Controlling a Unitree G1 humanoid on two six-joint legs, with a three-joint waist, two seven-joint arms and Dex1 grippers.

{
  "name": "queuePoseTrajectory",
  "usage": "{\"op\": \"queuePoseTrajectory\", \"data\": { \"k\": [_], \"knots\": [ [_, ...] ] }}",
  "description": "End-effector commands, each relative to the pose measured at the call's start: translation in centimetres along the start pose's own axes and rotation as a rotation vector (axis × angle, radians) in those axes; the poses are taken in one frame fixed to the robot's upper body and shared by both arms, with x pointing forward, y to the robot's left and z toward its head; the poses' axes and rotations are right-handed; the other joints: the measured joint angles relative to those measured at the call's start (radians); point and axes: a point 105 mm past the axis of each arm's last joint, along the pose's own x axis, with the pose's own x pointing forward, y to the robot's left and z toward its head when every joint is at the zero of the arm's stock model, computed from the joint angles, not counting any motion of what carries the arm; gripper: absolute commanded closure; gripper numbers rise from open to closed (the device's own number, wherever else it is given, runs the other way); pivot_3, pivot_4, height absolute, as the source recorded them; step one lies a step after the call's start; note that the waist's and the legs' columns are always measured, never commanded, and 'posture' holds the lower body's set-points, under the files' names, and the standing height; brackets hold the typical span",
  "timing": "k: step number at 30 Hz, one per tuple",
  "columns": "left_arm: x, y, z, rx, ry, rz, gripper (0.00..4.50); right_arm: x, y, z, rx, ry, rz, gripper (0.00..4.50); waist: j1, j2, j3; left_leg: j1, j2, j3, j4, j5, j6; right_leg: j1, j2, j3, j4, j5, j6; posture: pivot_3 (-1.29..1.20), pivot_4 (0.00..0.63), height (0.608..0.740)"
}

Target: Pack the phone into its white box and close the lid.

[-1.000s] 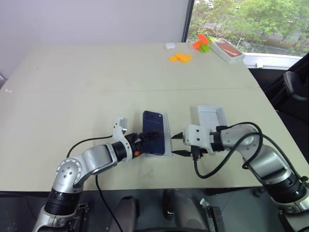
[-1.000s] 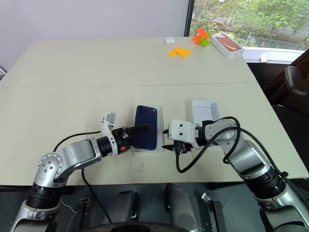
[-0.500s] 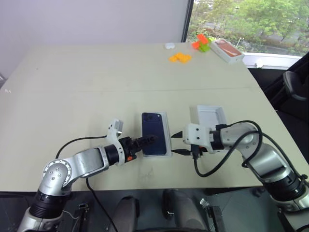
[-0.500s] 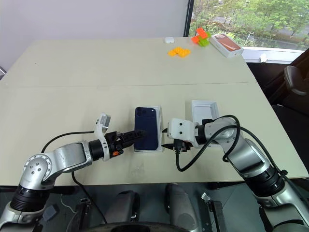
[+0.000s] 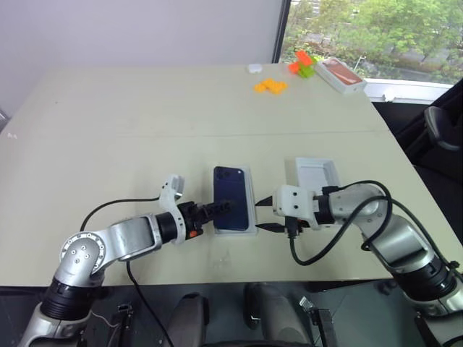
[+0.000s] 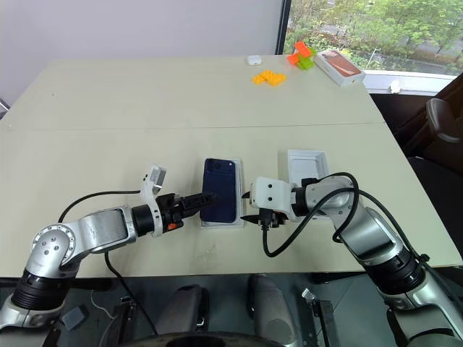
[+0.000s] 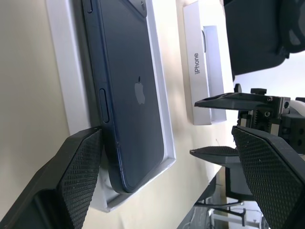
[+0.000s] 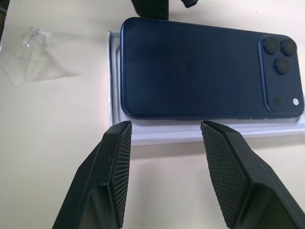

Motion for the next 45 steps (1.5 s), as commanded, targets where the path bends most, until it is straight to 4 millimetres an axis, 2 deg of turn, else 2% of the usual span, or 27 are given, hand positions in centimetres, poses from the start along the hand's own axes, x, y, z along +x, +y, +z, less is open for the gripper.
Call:
{"op": "queuePoseTrajectory", "data": {
  "k": [1,12,18,21,23,26,28,29,32,36,40,41,42,43,45],
  "knots": [
    [-0.1,-0.7,0.1,0.032,-0.001,-0.019,0.04,-0.1,-0.1,0.8,-0.03,-0.026,-0.008,2.07,0.0,0.0,0.0,0.0,0.0,0.0,0.0,0.0,0.0,0.0,0.0,0.0,0.0,0.0,0.0,0.0,0.15,0.733],
    [-1.1,-0.5,-0.2,0.104,0.045,-0.005,0.04,-0.1,-0.2,0.9,-0.03,-0.028,-0.01,2.07,0.0,0.0,0.0,0.0,0.0,0.0,0.0,0.0,0.0,0.0,0.0,0.0,0.0,0.0,0.0,0.0,0.15,0.733],
    [-2.1,-0.6,0.9,0.159,0.023,0.009,0.04,0.0,-0.2,0.9,-0.028,-0.032,-0.011,2.07,-0.001,0.0,0.0,0.0,0.0,0.0,0.0,0.0,0.0,0.0,0.0,0.0,0.0,0.0,0.0,0.0,0.15,0.733],
    [-3.7,-0.9,2.7,0.184,-0.059,-0.003,0.04,0.0,-0.2,0.8,-0.025,-0.03,-0.017,2.07,-0.002,0.0,0.0,0.0,0.0,0.0,0.0,0.0,0.0,-0.001,0.0,0.0,0.0,0.0,0.0,0.0,0.15,0.733],
    [-5.0,-0.7,4.8,0.21,-0.159,0.02,0.04,-0.1,-0.3,0.8,-0.021,-0.028,-0.024,2.07,-0.002,0.0,0.0,0.0,0.0,0.0,0.0,0.0,0.0,-0.001,0.0,0.0,0.0,0.0,0.0,0.0,0.15,0.733],
    [-7.7,1.1,8.6,0.276,-0.382,0.132,0.04,-0.3,-1.0,0.7,-0.002,-0.033,-0.061,2.07,-0.003,0.0,0.0,0.0,0.0,0.0,0.0,0.0,0.0,-0.001,0.0,0.0,0.0,0.0,0.0,0.0,0.15,0.733],
    [-9.0,2.2,9.9,0.373,-0.489,0.214,0.04,-0.5,-1.6,0.7,0.012,-0.03,-0.093,2.07,-0.003,0.0,0.0,0.0,0.0,0.001,0.0,0.0,0.0,-0.002,0.0,0.0,0.0,0.0,0.0,0.0,0.15,0.733],
    [-9.2,2.6,10.0,0.447,-0.5,0.258,0.04,-0.6,-1.8,0.6,0.019,-0.025,-0.106,2.07,-0.002,0.0,0.0,0.0,0.0,0.001,0.0,0.0,0.0,-0.002,0.0,0.0,0.0,0.0,0.0,0.0,0.15,0.733],
    [-8.5,4.5,8.2,0.622,-0.375,0.354,0.04,-0.8,-2.3,0.4,0.04,-0.02,-0.144,2.07,-0.002,0.0,0.001,-0.001,0.0,0.002,-0.001,0.0,0.0,-0.002,0.0,0.0,-0.001,0.0,0.0,0.0,0.15,0.733],
    [-7.3,5.9,6.7,0.714,-0.293,0.39,0.04,-1.0,-2.8,0.3,0.082,-0.023,-0.186,2.07,0.0,0.0,0.001,-0.003,0.0,0.002,-0.001,0.0,0.0,-0.002,-0.001,0.0,-0.003,0.0,0.0,0.0,0.15,0.733],
    [-6.2,6.2,5.6,0.737,-0.257,0.366,0.04,-1.1,-2.7,-0.5,0.091,0.017,-0.205,2.07,-0.002,0.0,0.001,-0.003,0.0,0.003,-0.002,0.0,0.0,-0.002,-0.001,0.0,-0.005,0.0,0.0,0.0,0.15,0.733],
    [-5.9,6.2,5.4,0.732,-0.25,0.362,0.01,-1.2,-2.6,-0.6,0.097,0.021,-0.202,2.33,-0.002,0.0,0.001,-0.003,0.001,0.002,-0.002,0.0,0.0,-0.002,-0.001,0.0,-0.005,0.0,0.0,0.0,0.15,0.733],
    [-5.5,6.2,5.2,0.734,-0.245,0.359,0.26,-1.2,-2.3,-0.7,0.114,0.023,-0.193,2.62,-0.002,0.0,0.001,-0.003,0.001,0.002,-0.003,0.0,0.0,-0.002,-0.001,0.0,-0.006,0.0,0.001,0.0,0.15,0.733],
    [-5.2,6.2,5.0,0.736,-0.24,0.351,0.55,-1.2,-2.1,-0.8,0.128,0.023,-0.181,2.9,-0.002,0.0,0.001,-0.003,0.001,0.002,-0.003,0.0,0.001,-0.002,0.0,0.0,-0.006,0.0,0.001,0.0,0.15,0.733],
    [-4.9,6.2,4.8,0.746,-0.226,0.346,1.37,-1.2,-2.0,-0.9,0.141,0.026,-0.178,3.89,-0.003,0.0,0.001,-0.003,0.001,0.002,-0.003,0.0,0.001,-0.002,0.0,0.0,-0.006,0.0,0.001,0.0,0.15,0.733]
  ]
}}
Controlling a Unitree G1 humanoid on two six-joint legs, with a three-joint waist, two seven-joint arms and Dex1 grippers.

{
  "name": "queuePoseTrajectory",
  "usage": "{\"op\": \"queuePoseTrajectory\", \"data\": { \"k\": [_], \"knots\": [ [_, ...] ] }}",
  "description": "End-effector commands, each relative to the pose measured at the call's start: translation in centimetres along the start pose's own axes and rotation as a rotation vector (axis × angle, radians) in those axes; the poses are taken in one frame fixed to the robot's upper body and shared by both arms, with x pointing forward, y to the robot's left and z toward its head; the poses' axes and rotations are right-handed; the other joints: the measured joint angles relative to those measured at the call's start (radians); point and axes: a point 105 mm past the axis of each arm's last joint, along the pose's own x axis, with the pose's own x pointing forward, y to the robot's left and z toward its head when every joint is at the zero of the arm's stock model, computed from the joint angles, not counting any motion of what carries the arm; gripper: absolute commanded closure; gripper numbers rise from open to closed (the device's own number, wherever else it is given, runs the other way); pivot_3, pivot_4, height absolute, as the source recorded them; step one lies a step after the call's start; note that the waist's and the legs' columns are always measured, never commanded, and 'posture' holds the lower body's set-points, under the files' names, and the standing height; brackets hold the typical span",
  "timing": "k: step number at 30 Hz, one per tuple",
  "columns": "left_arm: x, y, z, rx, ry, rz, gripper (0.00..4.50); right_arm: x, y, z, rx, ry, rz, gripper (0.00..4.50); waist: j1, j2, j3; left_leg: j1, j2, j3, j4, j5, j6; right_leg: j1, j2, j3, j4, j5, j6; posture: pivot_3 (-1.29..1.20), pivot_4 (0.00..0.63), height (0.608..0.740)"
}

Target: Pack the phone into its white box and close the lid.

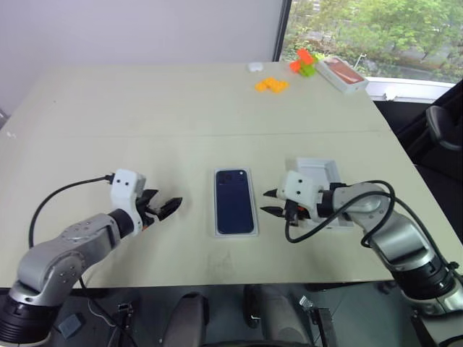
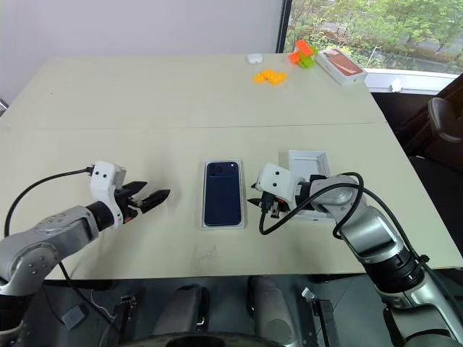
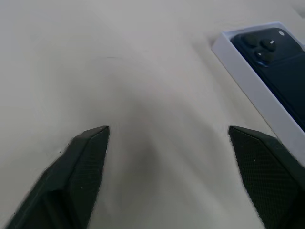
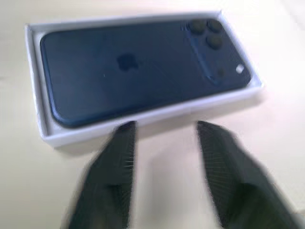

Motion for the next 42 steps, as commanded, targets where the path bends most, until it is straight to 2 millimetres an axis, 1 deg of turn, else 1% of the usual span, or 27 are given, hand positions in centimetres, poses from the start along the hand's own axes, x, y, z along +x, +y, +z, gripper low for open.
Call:
{"op": "queuePoseTrajectory", "data": {
  "k": [1,2,6,9,12,16,20,26,29,37,42],
  "knots": [
    [0.3,-0.9,0.5,0.067,-0.005,-0.022,1.9,-0.6,-0.3,0.6,-0.009,-0.01,-0.027,4.43,-0.002,0.0,0.0,0.0,0.0,0.0,0.0,0.0,0.0,0.0,0.0,0.0,0.0,0.0,0.0,0.0,0.15,0.733],
    [0.5,-1.1,0.4,0.091,0.007,-0.027,2.4,-0.5,-0.5,0.4,-0.004,0.001,-0.037,4.5,-0.002,0.0,0.0,0.0,0.0,0.0,0.0,0.0,0.0,0.0,0.0,0.0,0.0,0.0,0.0,0.0,0.15,0.733],
    [2.1,-2.5,-0.4,0.171,0.069,-0.054,4.41,0.3,-0.7,-0.4,-0.001,0.041,-0.075,4.5,0.0,0.0,0.0,0.001,0.0,0.0,0.0,0.0,0.0,0.001,0.001,0.0,0.0,0.0,0.0,0.0,0.15,0.733],
    [3.3,-3.8,-0.9,0.206,0.105,-0.088,4.41,1.2,-0.6,-0.8,0.002,0.064,-0.083,4.5,-0.001,0.0,0.0,0.001,0.0,0.0,0.0,0.0,0.0,0.001,0.001,0.0,0.0,0.0,0.0,0.0,0.15,0.733],
    [3.9,-5.0,-0.9,0.218,0.11,-0.123,4.41,2.0,-0.7,-0.7,0.007,0.06,-0.087,4.5,-0.003,0.0,0.0,0.001,0.0,0.0,0.0,0.0,0.0,0.001,0.001,0.0,0.001,0.0,0.0,0.0,0.15,0.733],
    [4.4,-7.3,-1.0,0.214,0.117,-0.221,4.41,2.8,-0.9,-0.8,0.002,0.07,-0.097,4.5,-0.002,0.0,0.0,0.001,0.0,0.0,0.0,0.0,0.0,0.001,0.001,0.0,0.002,0.001,0.001,0.0,0.15,0.733],
    [4.8,-8.6,-1.5,0.207,0.138,-0.275,4.41,2.3,-0.7,-0.6,-0.005,0.06,-0.082,4.5,0.0,0.0,0.0,0.001,-0.001,-0.001,0.001,0.0,0.0,0.001,0.0,0.0,0.004,0.0,0.001,0.0,0.15,0.733],
    [5.5,-9.8,-1.6,0.215,0.145,-0.319,4.41,1.3,-0.4,-0.6,-0.018,0.064,-0.061,4.5,0.0,0.0,0.0,0.001,-0.001,-0.001,0.003,0.0,0.0,0.001,0.0,0.0,0.005,0.0,0.001,0.0,0.15,0.733],
    [5.9,-10.8,-1.6,0.217,0.142,-0.357,4.41,0.8,-0.2,-0.7,-0.023,0.071,-0.049,4.5,0.001,0.0,0.0,0.002,-0.001,-0.001,0.003,0.0,0.0,0.001,0.0,0.0,0.005,0.0,0.001,0.0,0.15,0.733],
    [6.6,-11.6,-1.6,0.219,0.144,-0.38,4.41,0.2,0.3,-1.1,-0.022,0.089,-0.038,4.5,0.001,0.0,0.0,0.002,-0.001,-0.001,0.003,0.0,0.0,0.001,0.0,0.0,0.006,0.0,0.001,0.0,0.15,0.733],
    [6.5,-11.7,-1.6,0.212,0.143,-0.387,4.41,-0.2,-0.3,-1.1,-0.035,0.102,-0.061,4.5,0.001,-0.001,0.0,0.002,-0.001,-0.001,0.004,0.0,0.0,0.002,0.0,0.0,0.006,0.0,0.001,0.0,0.15,0.733]
  ]
}}
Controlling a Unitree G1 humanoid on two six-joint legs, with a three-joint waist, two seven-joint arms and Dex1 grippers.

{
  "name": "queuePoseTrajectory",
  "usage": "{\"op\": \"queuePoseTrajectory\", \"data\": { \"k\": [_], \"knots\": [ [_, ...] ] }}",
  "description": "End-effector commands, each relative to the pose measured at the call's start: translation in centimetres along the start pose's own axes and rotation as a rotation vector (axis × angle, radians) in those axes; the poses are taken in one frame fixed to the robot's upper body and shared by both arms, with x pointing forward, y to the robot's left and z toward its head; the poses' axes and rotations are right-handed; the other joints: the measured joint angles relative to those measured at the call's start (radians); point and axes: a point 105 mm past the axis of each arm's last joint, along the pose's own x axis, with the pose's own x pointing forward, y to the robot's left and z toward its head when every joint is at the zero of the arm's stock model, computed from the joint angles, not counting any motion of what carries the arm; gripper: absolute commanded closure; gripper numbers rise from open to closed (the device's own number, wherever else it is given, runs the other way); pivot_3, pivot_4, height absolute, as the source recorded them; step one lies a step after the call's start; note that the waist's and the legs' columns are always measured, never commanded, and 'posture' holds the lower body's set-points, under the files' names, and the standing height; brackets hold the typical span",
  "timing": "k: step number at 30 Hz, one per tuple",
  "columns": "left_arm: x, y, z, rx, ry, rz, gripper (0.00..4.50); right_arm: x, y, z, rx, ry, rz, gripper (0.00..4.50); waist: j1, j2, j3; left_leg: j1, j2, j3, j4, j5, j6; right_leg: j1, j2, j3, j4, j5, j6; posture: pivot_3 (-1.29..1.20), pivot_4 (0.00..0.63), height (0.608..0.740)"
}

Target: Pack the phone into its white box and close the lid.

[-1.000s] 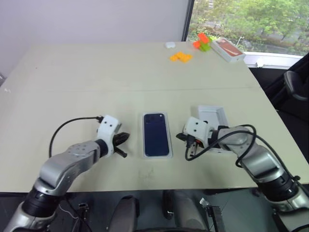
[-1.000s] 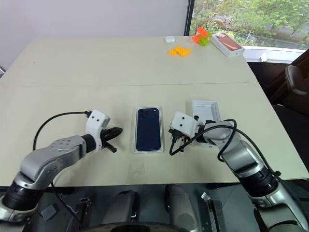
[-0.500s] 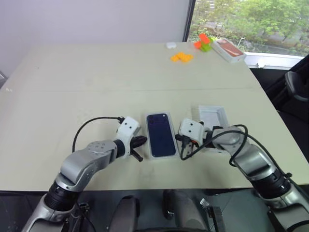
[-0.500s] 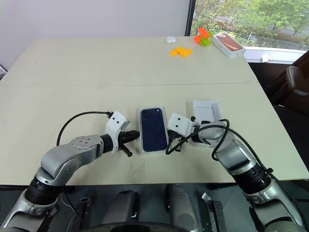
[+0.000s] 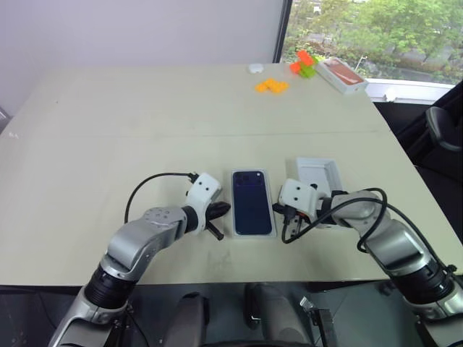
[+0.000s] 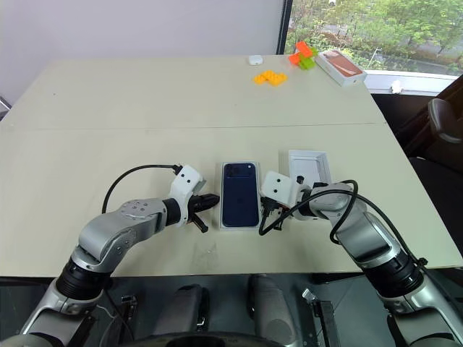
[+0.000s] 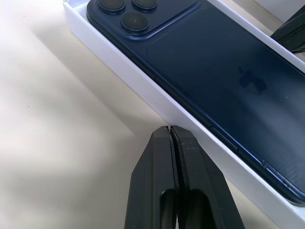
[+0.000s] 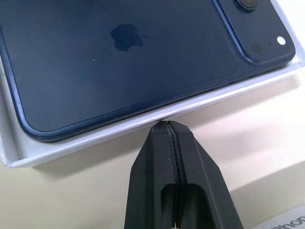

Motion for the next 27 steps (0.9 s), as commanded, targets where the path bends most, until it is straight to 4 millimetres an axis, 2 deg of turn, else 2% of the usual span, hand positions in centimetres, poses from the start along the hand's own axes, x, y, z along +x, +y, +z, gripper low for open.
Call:
{"op": "queuePoseTrajectory", "data": {
  "k": [1,4,6,7,9,12,16,18,23,27],
  "knots": [
    [0.2,-1.4,0.1,0.003,-0.002,-0.062,4.41,-1.0,-0.5,1.8,-0.058,-0.053,-0.021,4.5,0.001,0.0,0.0,0.0,0.0,0.0,0.0,0.0,0.0,0.0,0.0,0.0,0.0,0.0,0.0,0.0,0.15,0.733],
    [-0.3,-0.9,0.2,-0.007,-0.014,-0.044,4.41,-2.2,-0.8,1.9,-0.06,-0.047,-0.017,4.5,0.0,0.0,0.0,0.0,0.0,0.0,0.0,0.0,0.0,0.0,0.0,0.0,0.0,0.0,0.0,0.0,0.15,0.733],
    [-1.1,-0.3,0.8,-0.041,-0.056,-0.025,4.46,-3.6,-0.4,2.6,-0.016,-0.073,0.025,3.95,0.0,0.0,0.0,0.0,0.0,0.0,0.0,0.0,0.0,0.0,0.0,0.0,0.0,0.0,0.0,0.0,0.15,0.733],
    [-1.6,0.2,1.2,-0.063,-0.086,-0.011,4.46,-4.4,-0.3,3.1,-0.005,-0.093,0.033,3.61,0.0,0.0,0.0,-0.001,0.0,0.0,0.0,0.0,0.0,0.0,0.0,0.0,0.0,0.0,0.0,0.0,0.15,0.733],
    [-2.6,1.1,1.6,-0.085,-0.128,0.018,4.46,-5.3,-0.9,4.0,0.017,-0.117,-0.019,2.63,-0.002,0.0,0.0,0.0,0.0,0.0,0.0,0.0,0.0,0.0,0.0,0.0,0.0,0.001,0.003,0.0,0.15,0.733],
    [-3.8,2.3,1.6,-0.055,-0.15,0.061,4.46,-5.7,-2.4,3.6,0.152,-0.069,-0.125,1.12,-0.004,0.0,0.0,0.0,0.001,-0.001,0.0,0.0,0.0,0.0,0.002,0.0,0.001,0.0,0.001,0.0,0.15,0.733],
    [-5.0,3.6,2.6,0.007,-0.213,0.098,4.46,-5.4,-4.1,1.4,0.515,0.077,-0.229,1.12,-0.004,0.0,0.0,0.001,0.002,-0.001,0.0,0.0,0.0,-0.001,0.002,0.0,0.002,0.0,-0.001,0.0,0.15,0.733],
    [-5.3,3.6,3.5,0.05,-0.249,0.077,4.46,-5.1,-4.7,0.6,0.621,0.127,-0.281,1.12,-0.002,0.0,0.0,0.0,0.002,-0.001,0.0,0.0,0.0,-0.001,0.002,0.0,0.002,0.0,-0.001,0.0,0.15,0.733],
    [-5.2,2.8,3.8,0.164,-0.266,0.015,4.46,-4.3,-5.0,-0.3,0.702,0.147,-0.326,1.12,0.001,0.0,0.0,-0.002,0.001,0.0,-0.001,0.0,0.0,-0.002,0.0,0.0,0.001,0.002,-0.003,0.0,0.15,0.733],
    [-5.4,1.0,3.4,0.274,-0.291,-0.081,4.46,-3.9,-5.4,-1.1,0.748,0.171,-0.394,1.12,-0.003,0.0,0.0,-0.002,0.0,0.002,-0.001,0.0,0.001,-0.002,-0.002,0.001,0.0,0.002,-0.002,0.0,0.15,0.733]
  ]
}}
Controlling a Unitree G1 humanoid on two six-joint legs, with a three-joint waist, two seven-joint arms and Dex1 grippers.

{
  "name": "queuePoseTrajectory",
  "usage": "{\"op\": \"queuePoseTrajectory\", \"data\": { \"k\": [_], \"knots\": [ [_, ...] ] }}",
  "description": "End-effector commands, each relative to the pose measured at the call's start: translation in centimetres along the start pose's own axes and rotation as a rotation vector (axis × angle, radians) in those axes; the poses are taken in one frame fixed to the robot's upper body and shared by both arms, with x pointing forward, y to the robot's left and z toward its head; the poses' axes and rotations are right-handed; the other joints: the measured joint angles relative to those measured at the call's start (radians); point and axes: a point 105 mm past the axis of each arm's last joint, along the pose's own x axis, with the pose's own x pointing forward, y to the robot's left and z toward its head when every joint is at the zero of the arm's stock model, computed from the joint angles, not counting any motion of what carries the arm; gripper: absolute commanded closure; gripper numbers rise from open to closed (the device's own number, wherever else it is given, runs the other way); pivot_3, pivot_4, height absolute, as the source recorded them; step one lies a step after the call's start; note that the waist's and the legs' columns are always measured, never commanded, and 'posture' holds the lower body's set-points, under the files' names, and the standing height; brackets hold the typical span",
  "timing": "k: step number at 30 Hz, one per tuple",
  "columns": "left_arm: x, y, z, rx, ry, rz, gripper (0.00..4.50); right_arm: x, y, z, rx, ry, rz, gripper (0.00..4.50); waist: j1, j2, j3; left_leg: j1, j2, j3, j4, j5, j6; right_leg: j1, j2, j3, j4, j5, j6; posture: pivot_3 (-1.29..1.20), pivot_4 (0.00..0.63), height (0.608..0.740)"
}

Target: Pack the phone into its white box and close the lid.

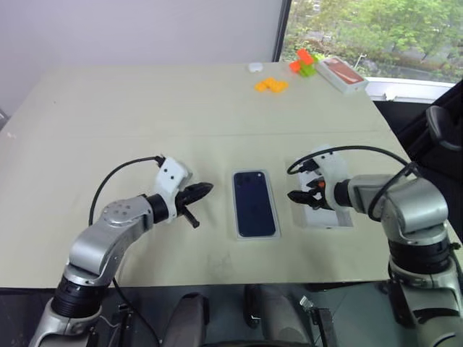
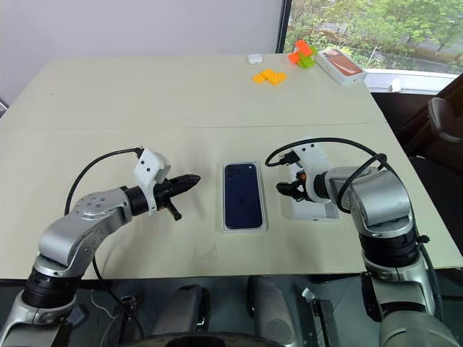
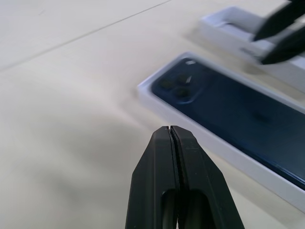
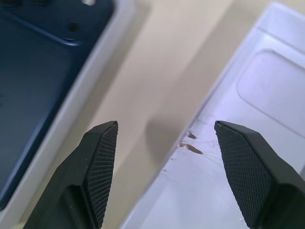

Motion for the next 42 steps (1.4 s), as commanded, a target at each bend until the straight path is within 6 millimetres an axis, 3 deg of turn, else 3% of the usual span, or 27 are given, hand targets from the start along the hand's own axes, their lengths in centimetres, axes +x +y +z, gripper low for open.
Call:
{"op": "queuePoseTrajectory", "data": {
  "k": [1,5,6,8,13,17,22,26,28,30,32,34,37,42],
  "knots": [
    [-0.2,-2.0,0.8,0.092,-0.062,-0.106,4.46,-0.1,-0.8,0.4,0.044,-0.03,-0.07,1.12,-0.002,0.0,0.0,0.0,0.0,0.0,0.0,0.0,0.0,0.0,0.0,0.0,0.0,-0.001,0.001,0.0,0.15,0.733],
    [-0.5,-3.3,0.8,0.1,-0.082,-0.188,4.46,0.3,-0.6,0.3,0.082,-0.036,-0.07,1.12,-0.002,0.0,0.0,0.0,0.001,0.0,0.0,0.0,0.0,0.0,0.002,0.0,0.001,-0.003,0.002,0.0,0.15,0.733],
    [-0.6,-3.6,0.8,0.101,-0.083,-0.202,4.46,0.4,-0.4,0.3,0.089,-0.038,-0.063,1.35,-0.002,0.0,0.0,0.0,0.001,0.0,0.0,0.0,0.0,0.0,0.002,0.0,0.001,-0.003,0.002,0.0,0.15,0.733],
    [-0.7,-3.7,0.7,0.098,-0.08,-0.21,4.46,0.5,-0.1,0.2,0.1,-0.041,-0.053,2.02,-0.003,0.0,0.0,0.001,0.002,-0.001,0.0,0.0,0.0,0.0,0.003,0.0,0.001,-0.003,0.002,0.0,0.15,0.733],
    [-0.8,-3.2,0.0,0.101,-0.061,-0.177,4.46,0.7,0.1,0.5,0.155,-0.053,-0.044,4.43,-0.007,0.0,0.0,0.001,0.003,-0.001,0.0,0.0,0.0,0.0,0.004,0.0,0.002,-0.003,0.003,0.0,0.15,0.733],
    [-1.0,-2.8,0.1,0.082,-0.073,-0.153,4.46,0.3,0.0,1.1,0.175,-0.064,-0.042,4.43,-0.007,0.0,0.0,0.001,0.003,-0.001,0.0,0.0,0.0,0.0,0.004,0.0,0.002,-0.003,0.003,0.0,0.15,0.733],
    [-2.0,0.2,0.1,0.028,-0.107,-0.002,4.46,-3.1,0.5,7.4,0.209,-0.334,0.047,4.43,-0.011,0.001,0.001,0.001,0.003,0.0,0.0,0.0,0.0,-0.001,0.005,0.001,0.002,-0.001,0.005,0.0,0.15,0.733],
    [-2.9,2.7,0.1,-0.006,-0.121,0.108,4.46,-6.2,4.3,10.9,0.233,-0.568,0.379,4.43,-0.007,0.002,0.001,0.001,0.005,-0.003,-0.001,0.0,0.001,-0.001,0.007,-0.002,0.002,0.0,0.006,0.0,0.15,0.733],
    [-3.3,3.5,0.1,-0.004,-0.126,0.141,4.46,-7.1,6.0,11.4,0.239,-0.615,0.521,4.43,-0.006,0.002,0.001,0.001,0.006,-0.003,-0.002,-0.001,0.001,-0.001,0.007,-0.002,0.002,0.0,0.006,0.0,0.15,0.733],
    [-3.9,4.8,-0.1,-0.018,-0.125,0.195,4.46,-7.4,9.2,11.4,0.256,-0.63,0.728,4.43,-0.006,0.002,0.001,0.0,0.006,-0.003,-0.002,-0.001,0.002,-0.001,0.006,-0.002,0.001,0.0,0.006,0.0,0.15,0.733],
    [-4.2,5.8,-0.2,-0.018,-0.124,0.236,4.46,-6.9,12.3,11.8,0.456,-0.632,0.925,4.43,-0.008,0.001,0.0,0.0,0.007,-0.002,-0.002,-0.001,0.002,-0.001,0.005,-0.002,0.001,0.0,0.006,0.0,0.15,0.733],
    [-4.2,6.2,-0.2,-0.014,-0.125,0.249,4.46,-6.2,13.8,11.6,0.616,-0.558,0.992,4.43,-0.011,0.003,0.001,0.001,0.008,-0.002,-0.002,-0.001,0.002,-0.001,0.005,-0.001,0.001,0.0,0.005,0.0,0.15,0.733],
    [-4.5,6.7,-0.4,-0.015,-0.118,0.272,4.46,-3.3,16.0,9.9,0.811,-0.35,0.995,4.43,-0.009,0.003,0.001,0.0,0.007,-0.002,-0.002,-0.001,0.002,-0.001,0.003,0.0,0.001,0.0,0.006,0.0,0.15,0.733],
    [-4.9,6.9,-0.6,-0.017,-0.113,0.288,4.46,-1.0,17.5,8.8,1.004,-0.219,0.948,4.43,-0.009,0.002,0.001,0.0,0.006,0.0,-0.001,-0.001,0.002,-0.002,0.002,0.0,0.001,0.0,0.006,0.0,0.15,0.733]
  ]
}}
